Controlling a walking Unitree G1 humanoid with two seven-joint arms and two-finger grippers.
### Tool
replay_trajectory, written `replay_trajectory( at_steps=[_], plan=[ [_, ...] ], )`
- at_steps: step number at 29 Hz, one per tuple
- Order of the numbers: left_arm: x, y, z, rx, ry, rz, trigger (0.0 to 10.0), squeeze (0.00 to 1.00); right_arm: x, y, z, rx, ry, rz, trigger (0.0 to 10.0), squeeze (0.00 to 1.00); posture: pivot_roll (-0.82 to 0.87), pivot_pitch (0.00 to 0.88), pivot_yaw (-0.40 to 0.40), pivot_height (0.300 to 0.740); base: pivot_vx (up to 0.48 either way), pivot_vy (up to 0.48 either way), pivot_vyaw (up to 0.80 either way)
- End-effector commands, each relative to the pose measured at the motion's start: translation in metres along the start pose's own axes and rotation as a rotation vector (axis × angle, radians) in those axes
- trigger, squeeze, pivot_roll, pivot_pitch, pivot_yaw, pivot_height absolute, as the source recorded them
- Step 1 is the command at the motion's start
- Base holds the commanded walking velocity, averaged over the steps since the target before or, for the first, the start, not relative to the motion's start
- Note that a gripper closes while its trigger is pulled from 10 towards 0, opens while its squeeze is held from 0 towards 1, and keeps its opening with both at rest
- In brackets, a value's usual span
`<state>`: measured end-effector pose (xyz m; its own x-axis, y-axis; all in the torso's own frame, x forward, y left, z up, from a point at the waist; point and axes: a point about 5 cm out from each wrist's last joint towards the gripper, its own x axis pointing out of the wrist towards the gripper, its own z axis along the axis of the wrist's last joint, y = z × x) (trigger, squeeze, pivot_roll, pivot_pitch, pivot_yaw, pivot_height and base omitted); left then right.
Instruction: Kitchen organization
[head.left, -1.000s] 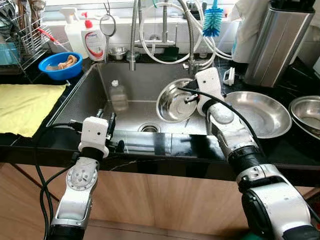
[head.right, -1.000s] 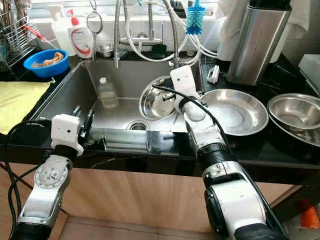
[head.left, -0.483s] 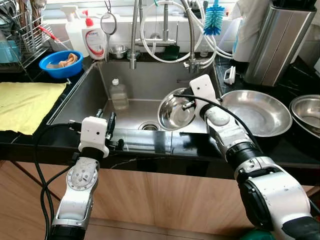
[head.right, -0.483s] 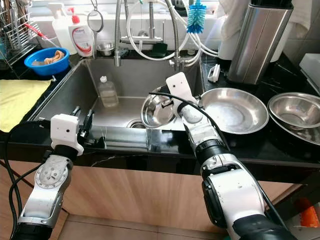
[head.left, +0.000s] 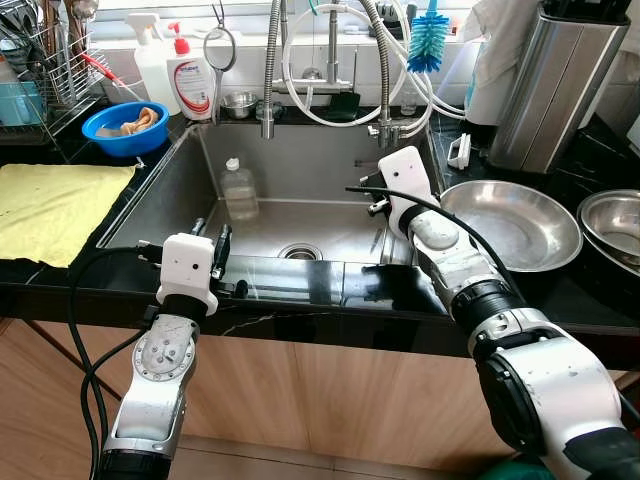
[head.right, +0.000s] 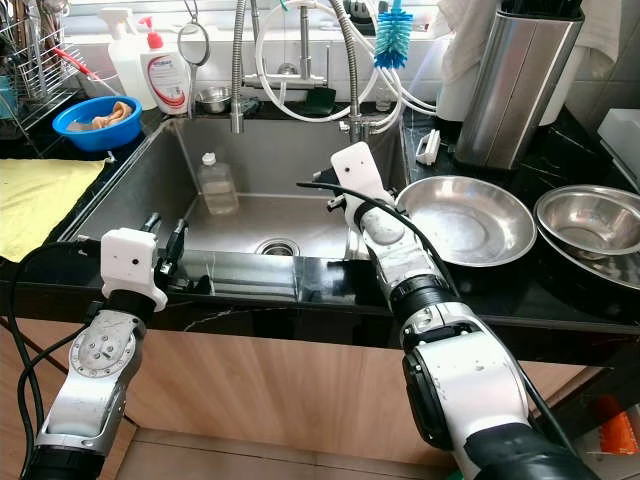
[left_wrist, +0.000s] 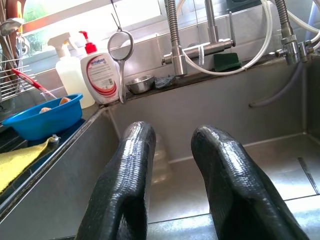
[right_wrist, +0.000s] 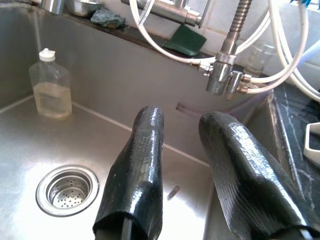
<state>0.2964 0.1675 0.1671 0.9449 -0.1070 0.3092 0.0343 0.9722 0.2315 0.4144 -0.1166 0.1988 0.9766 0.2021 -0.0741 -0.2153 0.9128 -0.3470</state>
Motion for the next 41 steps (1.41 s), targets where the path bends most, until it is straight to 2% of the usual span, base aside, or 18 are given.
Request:
replay_trajectory(
  at_steps=[1,7,11,15,17,18,20,21,22,23,28,30,34,37,38,39,40,41],
  plan=[
    [0.0,0.006,0.003,0.009,-0.003,0.016,10.0,0.0,0.002,-0.001,0.009,0.007,-0.031,-0.008,10.0,0.0,-0.1,0.0,0.046,0.74,0.0,0.0,0.0],
    [0.0,0.005,0.003,0.009,-0.005,0.01,10.0,0.0,-0.001,-0.014,0.032,0.045,-0.17,-0.113,10.0,0.0,-0.1,0.0,0.053,0.74,0.0,0.0,0.0],
    [-0.001,0.006,0.003,0.012,-0.002,0.005,10.0,0.0,-0.019,-0.036,0.045,0.156,-0.299,-0.285,10.0,0.0,-0.11,0.0,0.06,0.74,0.0,0.0,0.0],
    [-0.001,0.005,0.003,0.012,0.0,-0.001,10.0,0.0,-0.037,-0.05,0.04,0.19,-0.306,-0.396,10.0,0.0,-0.11,0.0,0.06,0.74,0.0,0.0,0.0],
    [-0.001,0.006,0.004,0.014,0.0,-0.006,10.0,0.0,-0.052,-0.056,0.03,0.236,-0.281,-0.446,10.0,0.0,-0.12,0.0,0.069,0.74,0.0,0.0,0.0],
    [-0.002,0.006,0.003,0.015,0.003,-0.011,10.0,0.0,-0.067,-0.06,0.02,0.242,-0.253,-0.469,10.0,0.0,-0.12,0.0,0.071,0.74,0.0,0.0,0.0],
    [-0.001,0.006,0.003,0.016,0.004,-0.014,10.0,0.0,-0.081,-0.068,0.011,0.246,-0.223,-0.502,10.0,0.0,-0.12,0.0,0.075,0.74,0.0,0.0,0.0],
    [-0.001,0.006,0.003,0.016,0.004,-0.014,10.0,0.0,-0.081,-0.068,0.011,0.246,-0.223,-0.502,10.0,0.0,-0.12,0.0,0.075,0.74,0.0,0.0,0.0],
    [-0.001,0.006,0.003,0.015,0.005,-0.018,10.0,0.0,-0.091,-0.074,0.007,0.257,-0.207,-0.534,10.0,0.75,-0.13,0.0,0.078,0.74,0.0,0.0,0.0],
    [-0.001,0.005,0.002,0.015,0.006,-0.022,10.0,0.0,-0.104,-0.081,0.004,0.276,-0.188,-0.576,10.0,1.0,-0.13,0.0,0.079,0.74,0.0,0.0,0.0],
    [-0.001,0.002,0.002,0.011,0.007,-0.039,10.0,0.0,-0.124,-0.079,0.005,0.329,-0.158,-0.641,10.0,1.0,-0.14,0.0,0.086,0.74,0.0,0.0,0.0],
    [-0.001,0.002,0.003,0.011,0.006,-0.044,10.0,0.0,-0.134,-0.071,0.006,0.354,-0.127,-0.646,10.0,1.0,-0.14,0.0,0.087,0.74,0.0,0.0,0.0],
    [-0.001,0.003,0.003,0.012,0.007,-0.046,10.0,0.0,-0.139,-0.058,-0.004,0.389,-0.066,-0.624,10.0,1.0,-0.14,0.0,0.087,0.74,0.0,0.0,0.0],
    [-0.002,0.003,0.003,0.012,0.007,-0.048,10.0,0.0,-0.142,-0.051,-0.014,0.453,-0.005,-0.621,10.0,1.0,-0.13,0.0,0.086,0.74,0.0,0.0,0.0],
    [-0.002,0.001,0.002,0.013,0.01,-0.052,10.0,0.0,-0.144,-0.046,-0.019,0.546,0.042,-0.623,10.0,1.0,-0.13,0.0,0.086,0.74,0.0,0.0,0.0],
    [-0.002,0.001,0.002,0.013,0.01,-0.052,10.0,0.0,-0.144,-0.046,-0.019,0.546,0.042,-0.623,10.0,1.0,-0.13,0.0,0.086,0.74,0.0,0.0,0.0],
    [-0.002,0.0,0.001,0.012,0.011,-0.054,10.0,0.0,-0.143,-0.044,-0.02,0.56,0.061,-0.611,10.0,0.91,-0.13,0.0,0.086,0.74,0.0,0.0,0.0],
    [-0.002,0.0,0.002,0.012,0.009,-0.055,10.0,0.0,-0.142,-0.043,-0.021,0.607,0.082,-0.609,10.0,0.0,-0.13,0.0,0.086,0.74,0.0,0.0,0.0]
  ],
)
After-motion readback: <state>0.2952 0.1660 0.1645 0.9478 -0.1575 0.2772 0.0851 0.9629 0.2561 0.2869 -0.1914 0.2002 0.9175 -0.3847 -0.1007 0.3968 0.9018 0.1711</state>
